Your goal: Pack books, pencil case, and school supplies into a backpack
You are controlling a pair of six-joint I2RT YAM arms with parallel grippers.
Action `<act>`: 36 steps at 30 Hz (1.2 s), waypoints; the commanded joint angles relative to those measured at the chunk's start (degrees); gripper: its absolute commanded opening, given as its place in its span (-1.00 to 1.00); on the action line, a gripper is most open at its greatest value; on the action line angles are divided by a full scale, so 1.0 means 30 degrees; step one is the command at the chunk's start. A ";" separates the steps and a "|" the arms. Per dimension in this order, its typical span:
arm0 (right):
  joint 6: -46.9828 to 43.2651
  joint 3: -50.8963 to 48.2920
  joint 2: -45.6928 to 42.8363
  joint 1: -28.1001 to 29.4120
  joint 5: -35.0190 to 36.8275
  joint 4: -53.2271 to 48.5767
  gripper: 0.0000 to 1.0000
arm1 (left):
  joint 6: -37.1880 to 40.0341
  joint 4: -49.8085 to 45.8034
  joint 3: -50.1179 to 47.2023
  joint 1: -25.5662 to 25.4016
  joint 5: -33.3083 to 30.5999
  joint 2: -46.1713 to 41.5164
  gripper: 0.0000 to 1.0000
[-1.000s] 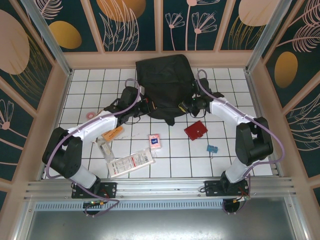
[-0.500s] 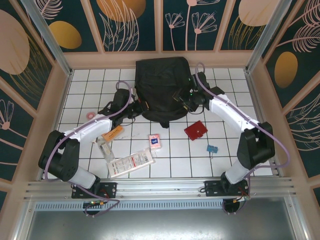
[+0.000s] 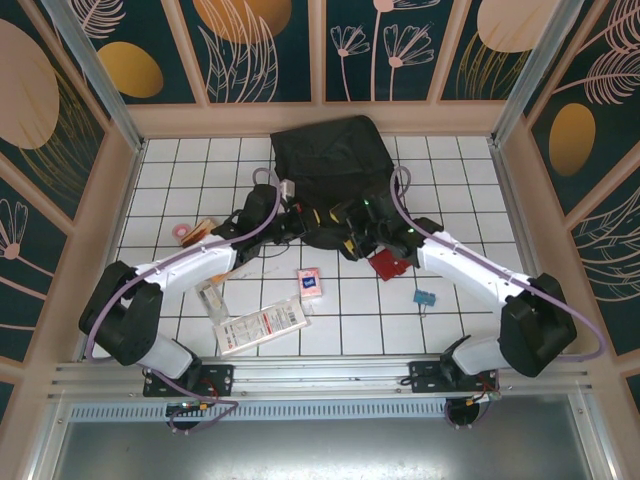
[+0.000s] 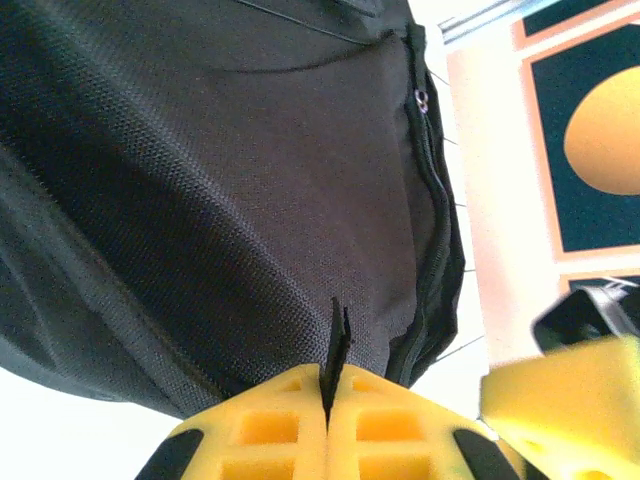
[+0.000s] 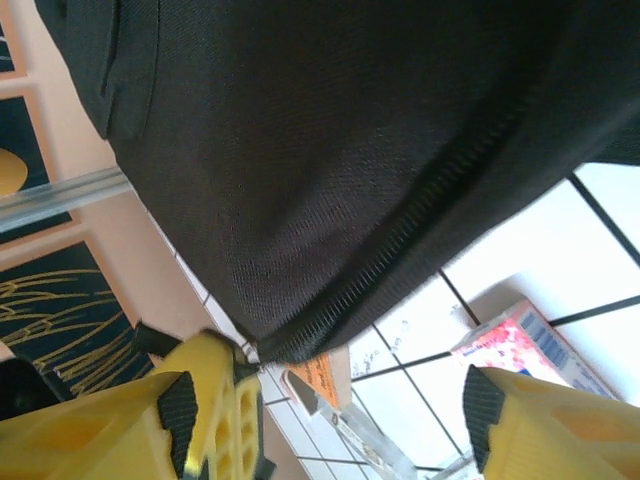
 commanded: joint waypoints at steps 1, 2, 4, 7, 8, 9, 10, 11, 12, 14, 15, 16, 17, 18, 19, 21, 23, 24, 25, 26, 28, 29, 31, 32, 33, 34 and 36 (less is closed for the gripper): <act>0.0795 0.0052 0.0740 0.0120 0.0462 0.1346 0.31 | -0.0667 0.1672 0.0496 -0.0248 0.0391 0.0187 -1.00; 0.0767 0.0055 0.0957 0.0106 0.0541 0.1418 0.28 | -0.0686 0.1708 0.0502 -0.0295 0.0348 0.0182 -1.00; 0.0940 -0.0034 0.1433 0.0091 0.0695 0.1532 0.18 | -0.0685 0.1751 0.0559 -0.0297 0.0363 0.0181 -1.00; 0.0904 -0.0046 0.2116 -0.0011 0.0638 0.1967 -0.09 | -0.0414 0.1391 0.0737 -0.0316 0.0205 0.0107 -1.00; 0.0765 0.0040 0.2303 -0.0066 0.0664 0.1995 -0.19 | -0.0260 0.1241 0.0742 -0.0295 0.0106 0.0063 -1.00; 0.0561 0.0171 0.2510 -0.0097 0.0767 0.1869 -0.30 | -0.0122 0.1039 0.0757 -0.0308 0.0015 0.0020 -1.00; 0.0334 0.0332 0.2664 -0.0183 0.0933 0.1573 -0.43 | 0.0029 0.0828 0.0742 -0.0305 -0.0155 -0.0014 -1.00; 0.0123 0.0442 0.2790 -0.0263 0.1052 0.1364 -0.59 | 0.0235 0.0567 0.0757 -0.0301 -0.0309 -0.0002 -1.00; -0.0113 0.0505 0.2889 -0.0332 0.1135 0.1111 -0.76 | 0.0497 0.0259 0.0742 -0.0295 -0.0528 -0.0054 -1.00; -0.0466 0.0513 0.3043 -0.0492 0.0959 0.0830 -1.00 | 0.1009 -0.0500 0.1428 -0.0304 -0.1043 -0.0010 -1.00; -0.0626 0.0515 0.3148 -0.0545 0.0815 0.0694 -1.00 | 0.1297 -0.0902 0.1564 -0.0300 -0.1302 -0.0011 -1.00; -0.0866 0.0565 0.3259 -0.0596 0.0677 0.0534 -1.00 | 0.1590 -0.1439 0.1834 -0.0297 -0.1591 0.0067 -1.00; -0.1162 0.0669 0.3357 -0.0582 0.0619 0.0303 -1.00 | 0.1914 -0.2134 0.2177 -0.0297 -0.1953 0.0168 -1.00; -0.1473 0.0850 0.3473 -0.0598 0.0637 -0.0006 -1.00 | 0.2132 -0.2872 0.2529 -0.0266 -0.2375 0.0281 -1.00; -0.1948 0.1143 0.3613 -0.0556 0.0744 -0.0470 -1.00 | 0.2341 -0.3546 0.2881 -0.0212 -0.2764 0.0367 -1.00; -0.2868 0.1676 0.3968 -0.0473 0.1078 -0.1510 -1.00 | 0.2683 -0.4271 0.3344 0.0017 -0.2941 0.0527 -1.00; -0.3564 0.1920 0.4275 -0.0349 0.1151 -0.2112 -1.00 | 0.2997 -0.5126 0.3947 0.0248 -0.2989 0.0824 -1.00; -0.3801 0.1919 0.4425 -0.0277 0.1087 -0.2235 -1.00 | 0.3222 -0.5645 0.4416 0.0401 -0.2907 0.1107 -1.00; -0.3982 0.1876 0.4514 -0.0237 0.1009 -0.2274 -1.00 | 0.3457 -0.6108 0.4813 0.0539 -0.2839 0.1405 -1.00; -0.4098 0.1819 0.4553 -0.0187 0.0939 -0.2259 -1.00 | 0.3635 -0.6341 0.5092 0.0606 -0.2787 0.1623 -1.00; -0.4474 0.1787 0.4656 -0.0015 0.0800 -0.2180 -1.00 | 0.4080 -0.6910 0.5695 0.0780 -0.2754 0.2156 -1.00; -0.4638 0.1852 0.4695 0.0042 0.0861 -0.2307 -1.00 | 0.4280 -0.7120 0.5952 0.0820 -0.2866 0.2348 -1.00; -0.4936 0.1921 0.4716 0.0165 0.0946 -0.2508 -1.00 | 0.4660 -0.7386 0.6237 0.0969 -0.3118 0.2684 -1.00; -0.5040 0.1891 0.4696 0.0179 0.0931 -0.2534 -1.00 | 0.4767 -0.7489 0.6364 0.1067 -0.3247 0.2804 -1.00; -0.5140 0.1864 0.4662 0.0179 0.0931 -0.2589 -1.00 | 0.4892 -0.7628 0.6493 0.1192 -0.3327 0.2896 -1.00; -0.5257 0.1861 0.4603 0.0170 0.0958 -0.2702 -1.00 | 0.5055 -0.7755 0.6611 0.1334 -0.3477 0.2926 -1.00; -0.5491 0.1866 0.4514 0.0190 0.1117 -0.2909 -1.00 | 0.5245 -0.8015 0.6801 0.1514 -0.3883 0.2835 -1.00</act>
